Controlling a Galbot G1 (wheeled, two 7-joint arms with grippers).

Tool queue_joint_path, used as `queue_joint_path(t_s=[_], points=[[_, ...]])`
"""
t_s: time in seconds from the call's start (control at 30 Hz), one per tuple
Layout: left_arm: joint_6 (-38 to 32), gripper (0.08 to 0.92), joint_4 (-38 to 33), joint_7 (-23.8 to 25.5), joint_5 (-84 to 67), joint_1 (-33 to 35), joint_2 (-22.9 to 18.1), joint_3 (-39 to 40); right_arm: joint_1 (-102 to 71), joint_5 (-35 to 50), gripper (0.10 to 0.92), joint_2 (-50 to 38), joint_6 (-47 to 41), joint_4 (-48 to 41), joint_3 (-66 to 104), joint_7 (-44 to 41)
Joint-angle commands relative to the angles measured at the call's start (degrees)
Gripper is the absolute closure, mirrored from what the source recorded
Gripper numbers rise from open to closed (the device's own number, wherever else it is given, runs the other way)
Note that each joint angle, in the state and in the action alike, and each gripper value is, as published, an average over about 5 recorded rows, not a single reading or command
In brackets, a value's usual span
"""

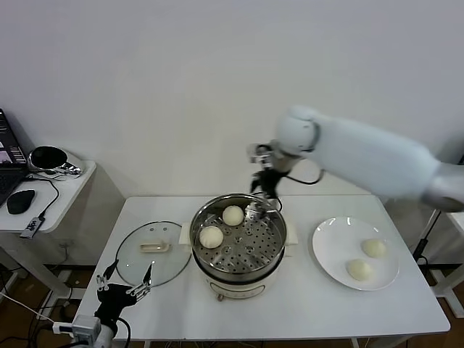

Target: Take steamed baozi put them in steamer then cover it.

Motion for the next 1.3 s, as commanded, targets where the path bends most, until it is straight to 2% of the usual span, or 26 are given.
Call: queue_joint_path(t_s=[0.03, 0.27, 0.47, 0.83, 1.3], points=[[0.12, 0.177, -0.43, -0.05, 0.43, 1.0, -0.48, 0.85, -9.72, -12.38, 0.203, -22.66, 7.35, 8.02, 6.84, -3.14], [0.13, 0.177, -0.8, -0.19, 1.29, 2.07, -1.69, 1.52, -29.24, -20.8, 0.203, -24.28, 12.5, 4.59, 21.0, -3.64], [0.12, 0.177, -0.88, -0.32, 1.97, 2.88, -2.01, 1.31, -38.8, -25.0, 0.203, -22.43, 14.18, 0.82, 28.79, -3.13], [0.22, 0.177, 0.14, -0.22, 2.88, 2.91, -2.28, 1.09, -43.04, -29.17, 0.203, -17.45, 18.3, -6.65, 31.73, -2.02], [0.28, 0.177, 1.56, -0.04, 3.04, 2.34, -2.18, 1.0, -44.45, -30.57, 0.203, -14.13, 18.38, -10.94, 32.53, -0.13]])
